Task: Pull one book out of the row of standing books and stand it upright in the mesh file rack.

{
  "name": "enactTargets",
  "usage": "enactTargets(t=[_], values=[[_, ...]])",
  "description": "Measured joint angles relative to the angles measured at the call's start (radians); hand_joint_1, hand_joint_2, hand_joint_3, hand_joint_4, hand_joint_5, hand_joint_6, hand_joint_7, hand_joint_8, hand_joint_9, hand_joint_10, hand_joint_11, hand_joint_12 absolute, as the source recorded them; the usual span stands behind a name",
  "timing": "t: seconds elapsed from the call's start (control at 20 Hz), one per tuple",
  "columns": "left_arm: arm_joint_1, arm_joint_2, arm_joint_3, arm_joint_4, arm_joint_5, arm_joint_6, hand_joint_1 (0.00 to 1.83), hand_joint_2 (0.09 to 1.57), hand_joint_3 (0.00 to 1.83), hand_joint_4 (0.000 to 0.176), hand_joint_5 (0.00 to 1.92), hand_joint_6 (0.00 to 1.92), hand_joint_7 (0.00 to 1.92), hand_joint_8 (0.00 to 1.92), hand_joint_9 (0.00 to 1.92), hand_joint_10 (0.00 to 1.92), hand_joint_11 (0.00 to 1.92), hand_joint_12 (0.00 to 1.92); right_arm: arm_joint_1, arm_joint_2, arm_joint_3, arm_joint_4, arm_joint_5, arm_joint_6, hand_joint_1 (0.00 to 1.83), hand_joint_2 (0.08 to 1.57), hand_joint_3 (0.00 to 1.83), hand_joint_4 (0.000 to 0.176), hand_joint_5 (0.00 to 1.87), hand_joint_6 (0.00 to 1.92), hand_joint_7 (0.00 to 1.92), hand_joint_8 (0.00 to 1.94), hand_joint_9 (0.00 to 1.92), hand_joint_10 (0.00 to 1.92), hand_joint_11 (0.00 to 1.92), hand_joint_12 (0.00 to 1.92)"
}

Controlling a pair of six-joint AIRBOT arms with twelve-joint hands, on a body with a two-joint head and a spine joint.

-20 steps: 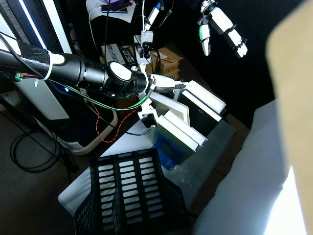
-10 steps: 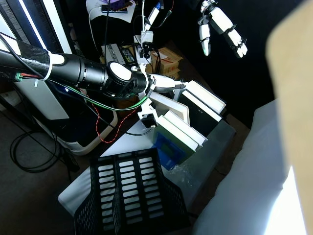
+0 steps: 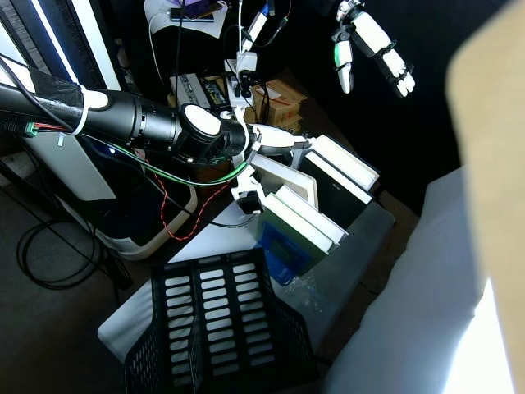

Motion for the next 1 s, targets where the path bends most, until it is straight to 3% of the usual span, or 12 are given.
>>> enactTargets(t=[0.05, 0.15, 0.25, 0.45, 0.55, 0.65, 0.85, 1.0], values=[[0.000, 0.000, -0.002, 0.000, -0.002, 0.000, 0.77, 1.18, 0.00, 0.049, 0.09, 0.01, 0.00, 0.00, 0.00, 0.00, 0.00, 0.00, 0.002, 0.008, -0.008, -0.003, 0.000, 0.011, 1.36, 1.12, 0.00, 0.000, 0.96, 1.04, 1.03, 0.90, 0.78, 1.32, 0.38, 1.78], [0.000, 0.000, -0.004, 0.001, -0.003, -0.001, 0.75, 1.19, 0.00, 0.054, 0.08, 0.00, 0.00, 0.00, 0.00, 0.00, 0.00, 0.00, 0.006, 0.024, -0.025, -0.007, 0.011, 0.037, 1.37, 1.12, 0.00, 0.000, 0.95, 1.02, 1.05, 0.92, 0.81, 1.29, 0.39, 1.75], [0.000, 0.000, -0.005, 0.000, -0.006, -0.001, 0.73, 1.19, 0.00, 0.058, 0.07, 0.00, 0.00, 0.00, 0.00, 0.00, 0.00, 0.00, 0.030, 0.053, -0.056, -0.015, 0.024, 0.056, 1.38, 1.12, 0.00, 0.000, 0.93, 0.92, 1.02, 1.01, 0.85, 1.35, 0.52, 1.79], [-0.012, 0.005, -0.016, 0.005, -0.012, 0.000, 0.72, 1.19, 0.00, 0.038, 0.07, 0.00, 0.00, 0.00, 0.00, 0.00, 0.00, 0.00, 0.060, 0.100, -0.077, -0.035, 0.069, 0.119, 1.37, 1.13, 0.00, 0.000, 0.89, 1.10, 0.98, 0.95, 0.86, 1.32, 0.55, 1.66], [-0.018, 0.006, -0.016, 0.003, -0.011, 0.001, 0.73, 1.19, 0.00, 0.050, 0.07, 0.00, 0.00, 0.00, 0.00, 0.00, 0.00, 0.00, 0.068, 0.124, -0.095, -0.042, 0.077, 0.130, 1.37, 1.14, 0.00, 0.000, 0.87, 1.12, 0.95, 0.98, 0.87, 1.33, 0.65, 1.60], [-0.023, 0.006, -0.016, 0.005, -0.010, 0.002, 0.73, 1.19, 0.00, 0.050, 0.07, 0.00, 0.00, 0.00, 0.00, 0.00, 0.00, 0.00, 0.089, 0.154, -0.114, -0.037, 0.087, 0.145, 1.37, 1.14, 0.00, 0.000, 0.87, 1.11, 0.93, 1.00, 0.88, 1.35, 0.74, 1.61], [-0.027, 0.006, -0.016, 0.012, -0.011, 0.003, 0.70, 1.20, 0.00, 0.062, 0.06, 0.00, 0.00, 0.00, 0.00, 0.00, 0.00, 0.00, 0.122, 0.211, -0.154, -0.027, 0.104, 0.148, 1.36, 1.16, 0.00, 0.000, 0.83, 1.16, 0.88, 1.09, 0.85, 1.40, 0.62, 1.66], [-0.027, 0.006, -0.016, 0.014, -0.011, 0.003, 0.75, 1.20, 0.00, 0.056, 0.08, 0.01, 0.00, 0.00, 0.00, 0.00, 0.00, 0.00, 0.147, 0.238, -0.163, 0.005, 0.125, 0.149, 1.36, 1.17, 0.00, 0.000, 0.86, 1.14, 0.86, 1.14, 0.78, 1.47, 0.51, 1.74]])
